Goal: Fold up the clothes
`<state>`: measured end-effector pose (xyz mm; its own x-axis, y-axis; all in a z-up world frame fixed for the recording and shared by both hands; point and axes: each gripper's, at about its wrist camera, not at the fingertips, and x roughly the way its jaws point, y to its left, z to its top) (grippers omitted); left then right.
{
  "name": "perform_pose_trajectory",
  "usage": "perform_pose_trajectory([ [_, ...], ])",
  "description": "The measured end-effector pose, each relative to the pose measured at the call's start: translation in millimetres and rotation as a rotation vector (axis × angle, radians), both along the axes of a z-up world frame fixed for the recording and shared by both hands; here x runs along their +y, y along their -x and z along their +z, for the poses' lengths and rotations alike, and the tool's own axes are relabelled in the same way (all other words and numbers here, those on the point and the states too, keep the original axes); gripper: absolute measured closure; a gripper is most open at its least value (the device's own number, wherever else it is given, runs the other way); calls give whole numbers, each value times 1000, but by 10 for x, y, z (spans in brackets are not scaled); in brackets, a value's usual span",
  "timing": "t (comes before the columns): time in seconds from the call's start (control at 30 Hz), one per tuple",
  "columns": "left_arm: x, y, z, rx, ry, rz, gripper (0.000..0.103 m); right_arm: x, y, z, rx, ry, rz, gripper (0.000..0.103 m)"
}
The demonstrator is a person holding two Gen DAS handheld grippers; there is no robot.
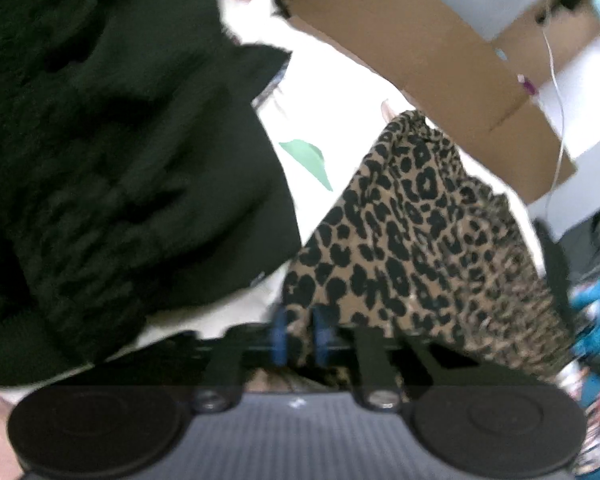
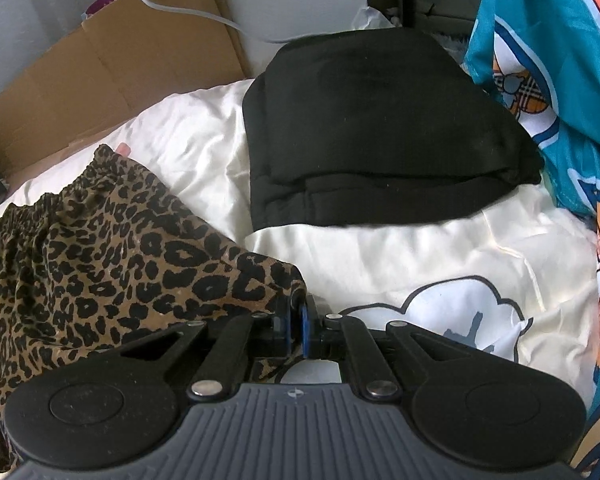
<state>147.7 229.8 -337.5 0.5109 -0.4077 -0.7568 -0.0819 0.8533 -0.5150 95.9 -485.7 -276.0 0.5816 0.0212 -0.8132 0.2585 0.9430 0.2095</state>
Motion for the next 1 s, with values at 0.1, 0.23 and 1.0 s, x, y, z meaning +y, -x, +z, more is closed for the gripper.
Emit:
perform_pose_trajectory([
  [0.1, -33, 12, 89, -15, -19, -15, 98, 9, 52, -3, -2, -19, -10, 93],
  [0.23, -82, 23, 299, -52, -45, -45, 99, 46, 143, 68, -24, -32, -16, 55],
  [1.0, -182, 78, 672, -81, -177, -25, 65, 743, 433, 419, -81, -218, 150, 53],
])
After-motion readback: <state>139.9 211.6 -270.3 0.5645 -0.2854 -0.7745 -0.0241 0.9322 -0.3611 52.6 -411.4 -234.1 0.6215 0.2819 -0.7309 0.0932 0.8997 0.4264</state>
